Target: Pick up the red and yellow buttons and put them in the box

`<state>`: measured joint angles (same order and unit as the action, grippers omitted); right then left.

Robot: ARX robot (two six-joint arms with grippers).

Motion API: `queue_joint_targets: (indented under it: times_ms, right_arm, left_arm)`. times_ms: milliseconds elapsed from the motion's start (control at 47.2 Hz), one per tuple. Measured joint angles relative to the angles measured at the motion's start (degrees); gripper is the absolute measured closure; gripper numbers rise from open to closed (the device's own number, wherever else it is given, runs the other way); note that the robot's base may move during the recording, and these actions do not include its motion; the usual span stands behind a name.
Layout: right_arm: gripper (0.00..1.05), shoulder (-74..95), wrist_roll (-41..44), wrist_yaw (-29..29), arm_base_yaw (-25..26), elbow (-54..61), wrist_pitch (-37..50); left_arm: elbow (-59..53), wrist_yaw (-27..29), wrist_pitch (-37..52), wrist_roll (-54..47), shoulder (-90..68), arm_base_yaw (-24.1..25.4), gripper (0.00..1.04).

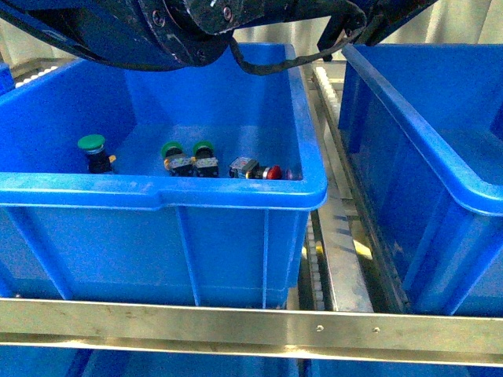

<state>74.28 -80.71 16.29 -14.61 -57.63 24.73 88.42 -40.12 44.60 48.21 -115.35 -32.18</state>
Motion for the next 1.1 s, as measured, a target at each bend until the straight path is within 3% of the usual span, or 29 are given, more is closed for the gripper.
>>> queue_joint_targets:
  times_ms: [212, 360, 720, 869, 1017, 1102]
  right_arm:
    - [0.54, -0.4, -0.5, 0.6, 0.1, 1.0, -1.3]
    - [0.79, -0.5, -0.8, 0.7, 0.3, 1.0, -1.9]
    - [0.8, -0.8, -0.9, 0.1, 1.4, 1.4, -1.8]
    - [0.8, -0.8, 1.2, -1.0, 2.0, 3.2, -0.3]
    - [0.8, 0.3, 2.5, -0.6, 4.6, 6.5, 0.6]
    - [0.8, 1.4, 3.5, -0.3, 5.8, 7.5, 1.4]
  left_arm:
    - [1.8, 1.0, -0.5, -0.3, -0.7, -1.2, 0.72]
    - [3.1, 1.5, -1.4, -0.4, -1.0, -1.6, 0.72]
    - [3.7, 3.1, -0.7, -0.4, -1.2, -1.9, 0.71]
    - [1.4, 8.2, 1.3, -1.8, -0.5, -0.6, 0.39]
    - [-3.0, 13.0, 1.8, -1.2, 4.6, 4.7, 0.06]
    - [-5.6, 15.1, 0.1, -0.5, 9.3, 7.8, 0.08]
